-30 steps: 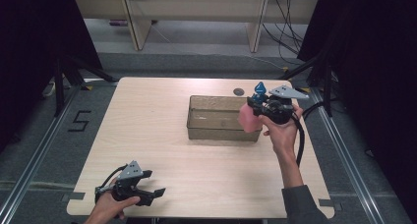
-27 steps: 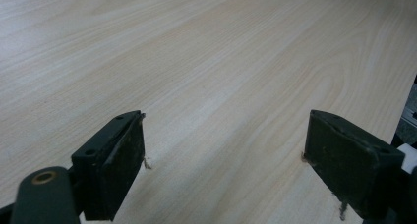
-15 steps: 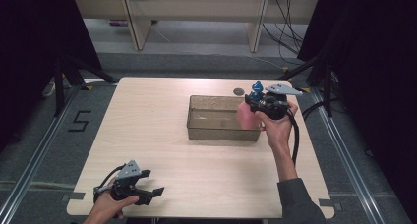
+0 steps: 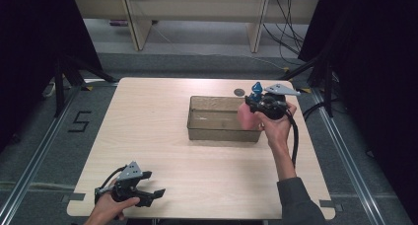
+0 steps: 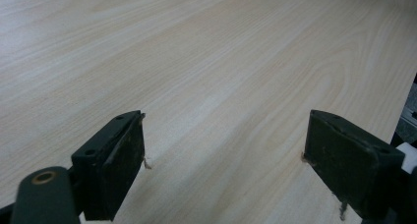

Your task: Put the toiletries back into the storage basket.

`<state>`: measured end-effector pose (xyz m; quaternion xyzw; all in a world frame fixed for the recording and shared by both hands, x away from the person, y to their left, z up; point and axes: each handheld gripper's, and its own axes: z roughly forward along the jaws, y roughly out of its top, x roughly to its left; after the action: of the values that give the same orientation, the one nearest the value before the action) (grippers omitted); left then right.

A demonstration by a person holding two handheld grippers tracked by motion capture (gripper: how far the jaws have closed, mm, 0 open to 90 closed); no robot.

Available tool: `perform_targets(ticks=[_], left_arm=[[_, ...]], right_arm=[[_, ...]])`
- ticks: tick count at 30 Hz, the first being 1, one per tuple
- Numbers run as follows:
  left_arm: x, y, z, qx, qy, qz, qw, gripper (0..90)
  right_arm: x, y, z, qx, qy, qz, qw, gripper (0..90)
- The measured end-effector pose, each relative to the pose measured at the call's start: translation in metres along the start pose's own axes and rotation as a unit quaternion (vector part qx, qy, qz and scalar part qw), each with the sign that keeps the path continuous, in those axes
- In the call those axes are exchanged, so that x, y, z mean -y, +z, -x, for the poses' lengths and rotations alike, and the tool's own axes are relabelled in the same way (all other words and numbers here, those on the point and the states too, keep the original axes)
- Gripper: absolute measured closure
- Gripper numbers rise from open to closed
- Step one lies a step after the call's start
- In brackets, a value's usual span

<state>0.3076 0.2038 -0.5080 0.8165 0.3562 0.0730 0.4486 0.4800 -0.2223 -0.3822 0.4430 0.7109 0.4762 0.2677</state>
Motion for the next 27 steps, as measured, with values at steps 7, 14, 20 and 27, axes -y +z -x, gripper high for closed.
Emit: perform_targets(ticks=[7, 14, 20, 27], left_arm=[[0.000, -0.002, -0.001, 0.000, 0.001, -0.001, 1.0000, 14.9], [0.000, -0.002, 0.000, 0.001, 0.004, -0.001, 1.0000, 14.9], [0.000, -0.002, 0.001, 0.000, 0.002, 0.004, 1.0000, 14.9], [-0.001, -0.003, 0.000, 0.002, 0.003, 0.003, 1.0000, 14.9]], right_arm=[[0.004, 0.005, 0.000, 0.003, -0.001, 0.000, 1.0000, 53.2], [0.010, 0.009, 0.000, 0.003, 0.006, -0.014, 0.9999, 53.2], [0.016, 0.012, 0.001, 0.012, 0.006, -0.021, 0.9997, 53.1], [0.022, 0.015, -0.001, 0.008, 0.009, -0.035, 0.9993, 53.2]])
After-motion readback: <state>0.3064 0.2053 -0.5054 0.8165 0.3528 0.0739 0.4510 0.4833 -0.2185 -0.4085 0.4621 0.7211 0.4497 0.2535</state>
